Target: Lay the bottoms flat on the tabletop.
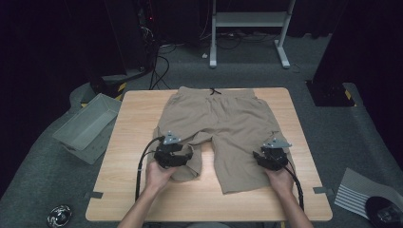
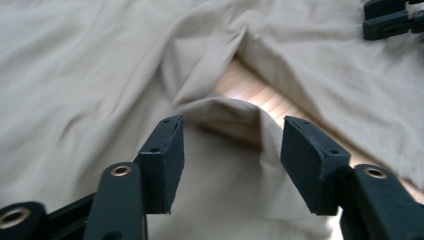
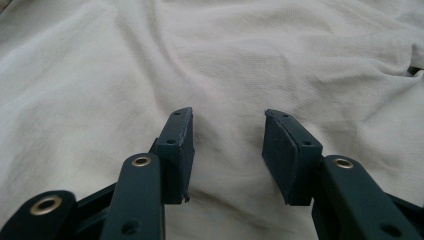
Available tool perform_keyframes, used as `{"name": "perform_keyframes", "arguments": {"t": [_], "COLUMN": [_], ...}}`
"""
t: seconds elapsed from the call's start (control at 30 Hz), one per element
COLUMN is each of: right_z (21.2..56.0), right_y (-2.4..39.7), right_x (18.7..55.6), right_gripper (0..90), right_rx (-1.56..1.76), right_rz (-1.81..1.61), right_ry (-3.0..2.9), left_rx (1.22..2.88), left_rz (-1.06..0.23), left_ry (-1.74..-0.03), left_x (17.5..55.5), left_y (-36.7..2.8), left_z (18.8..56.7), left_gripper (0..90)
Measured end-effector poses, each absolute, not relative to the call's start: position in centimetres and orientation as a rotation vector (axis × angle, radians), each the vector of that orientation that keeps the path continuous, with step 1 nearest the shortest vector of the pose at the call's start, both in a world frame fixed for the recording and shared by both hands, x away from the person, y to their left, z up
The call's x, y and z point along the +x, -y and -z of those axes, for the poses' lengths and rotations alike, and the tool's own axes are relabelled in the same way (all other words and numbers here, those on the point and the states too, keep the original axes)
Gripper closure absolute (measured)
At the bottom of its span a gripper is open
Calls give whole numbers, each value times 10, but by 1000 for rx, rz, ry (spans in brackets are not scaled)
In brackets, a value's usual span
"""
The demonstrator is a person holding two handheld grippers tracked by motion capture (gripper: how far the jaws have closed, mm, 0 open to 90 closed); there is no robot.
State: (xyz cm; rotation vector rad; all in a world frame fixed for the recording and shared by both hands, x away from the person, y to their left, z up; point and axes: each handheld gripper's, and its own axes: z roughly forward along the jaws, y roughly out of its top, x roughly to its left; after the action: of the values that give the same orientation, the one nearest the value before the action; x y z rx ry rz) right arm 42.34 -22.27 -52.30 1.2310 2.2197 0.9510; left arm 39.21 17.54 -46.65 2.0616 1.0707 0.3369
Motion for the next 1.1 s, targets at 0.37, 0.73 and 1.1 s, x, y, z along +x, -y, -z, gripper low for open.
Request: {"name": "perform_keyframes", "arguments": {"t": [0.37, 0.73, 1.1], "right_z": [523, 523, 523], "right_y": [222, 223, 223], "right_x": [423, 423, 423], "right_gripper": [549, 550, 550], "right_rx": [1230, 1231, 1231], "right_rz": [-949, -951, -952], "right_ry": [-2219, -2220, -2220], "left_rx": [2104, 2283, 2136], "left_rz": [-426, -442, -501], "left_ry": [-1251, -1281, -1421], "left_x": [385, 371, 355], "left_y": [-202, -219, -249], "left_z": [483, 496, 502], "left_gripper": [395, 900, 514]}}
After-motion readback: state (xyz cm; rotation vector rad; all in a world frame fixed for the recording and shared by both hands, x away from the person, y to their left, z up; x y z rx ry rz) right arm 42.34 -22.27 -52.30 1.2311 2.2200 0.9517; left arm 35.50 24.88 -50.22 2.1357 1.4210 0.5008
